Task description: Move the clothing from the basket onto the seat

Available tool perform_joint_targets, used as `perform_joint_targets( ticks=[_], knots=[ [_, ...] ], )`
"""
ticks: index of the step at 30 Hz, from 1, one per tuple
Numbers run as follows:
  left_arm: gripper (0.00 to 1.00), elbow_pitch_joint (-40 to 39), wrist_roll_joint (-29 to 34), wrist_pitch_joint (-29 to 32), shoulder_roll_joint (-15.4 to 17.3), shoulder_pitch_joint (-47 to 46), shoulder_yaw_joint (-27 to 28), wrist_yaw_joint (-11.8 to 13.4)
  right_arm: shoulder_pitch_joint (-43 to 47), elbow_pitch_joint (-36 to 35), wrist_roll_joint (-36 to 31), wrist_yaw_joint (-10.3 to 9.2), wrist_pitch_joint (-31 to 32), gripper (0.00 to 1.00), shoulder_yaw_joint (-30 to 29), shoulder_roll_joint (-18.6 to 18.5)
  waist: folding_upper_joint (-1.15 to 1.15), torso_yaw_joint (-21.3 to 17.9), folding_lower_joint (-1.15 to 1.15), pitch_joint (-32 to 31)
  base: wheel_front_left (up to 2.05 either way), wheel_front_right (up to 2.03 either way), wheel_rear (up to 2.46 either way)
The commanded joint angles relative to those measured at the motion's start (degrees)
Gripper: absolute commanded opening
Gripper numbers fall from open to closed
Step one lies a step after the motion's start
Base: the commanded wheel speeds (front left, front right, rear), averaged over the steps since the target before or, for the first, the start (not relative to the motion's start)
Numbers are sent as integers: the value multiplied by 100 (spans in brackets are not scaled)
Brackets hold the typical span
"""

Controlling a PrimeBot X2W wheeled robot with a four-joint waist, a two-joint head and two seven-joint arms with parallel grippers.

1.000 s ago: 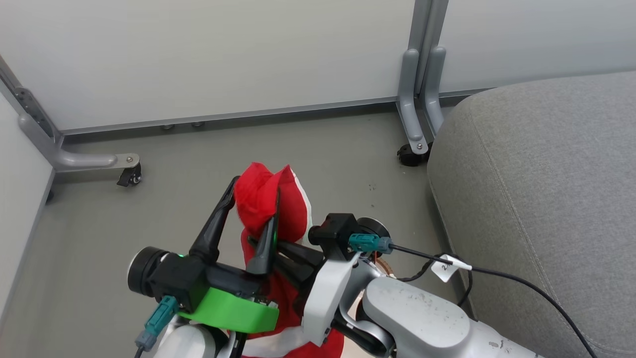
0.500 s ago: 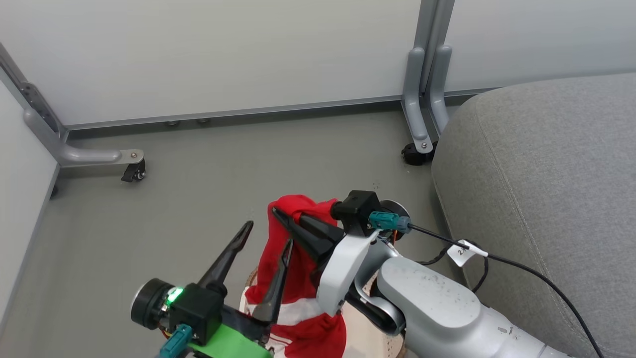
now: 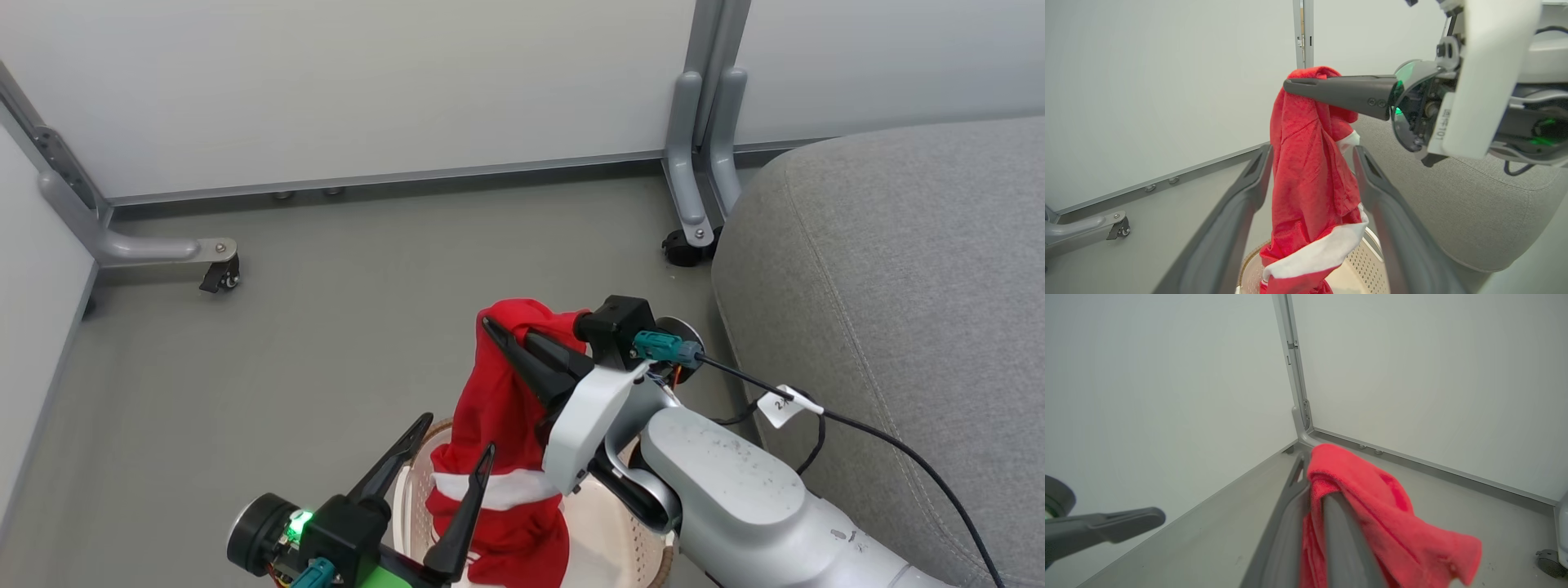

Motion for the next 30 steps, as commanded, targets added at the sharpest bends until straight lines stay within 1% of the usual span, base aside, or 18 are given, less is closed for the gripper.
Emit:
perform_joint_targets(
  ticks=[1,5,9,13,19,24,30],
  knots=[
    [100,-3,-38,9,38,101,-9,-16,95,19,-44,0,-20,0,-28,-4,0,-29,0,13,0,0,0],
    [100,-2,-53,3,56,95,-18,-9,81,4,-86,0,18,0,-51,-6,0,-177,0,61,0,0,0],
    [100,-14,-38,10,73,21,-39,-29,46,-38,-135,0,20,0,-75,-6,0,-464,0,165,0,0,0],
    [100,-8,16,28,89,-117,-56,-39,-19,-61,-189,0,17,0,-125,-7,0,-878,0,318,0,0,0],
    [100,1,67,83,144,-290,-66,-80,-99,-25,-300,0,-30,0,-299,-5,0,-1604,0,577,0,0,0],
    [100,-34,77,141,226,-414,-47,-92,-82,14,-405,0,-87,0,-520,-4,0,-2237,0,779,0,0,0],
    [100,-110,96,260,305,-533,-56,-128,31,74,-514,0,-177,0,-876,0,0,-2854,0,1007,0,0,0]
  ],
)
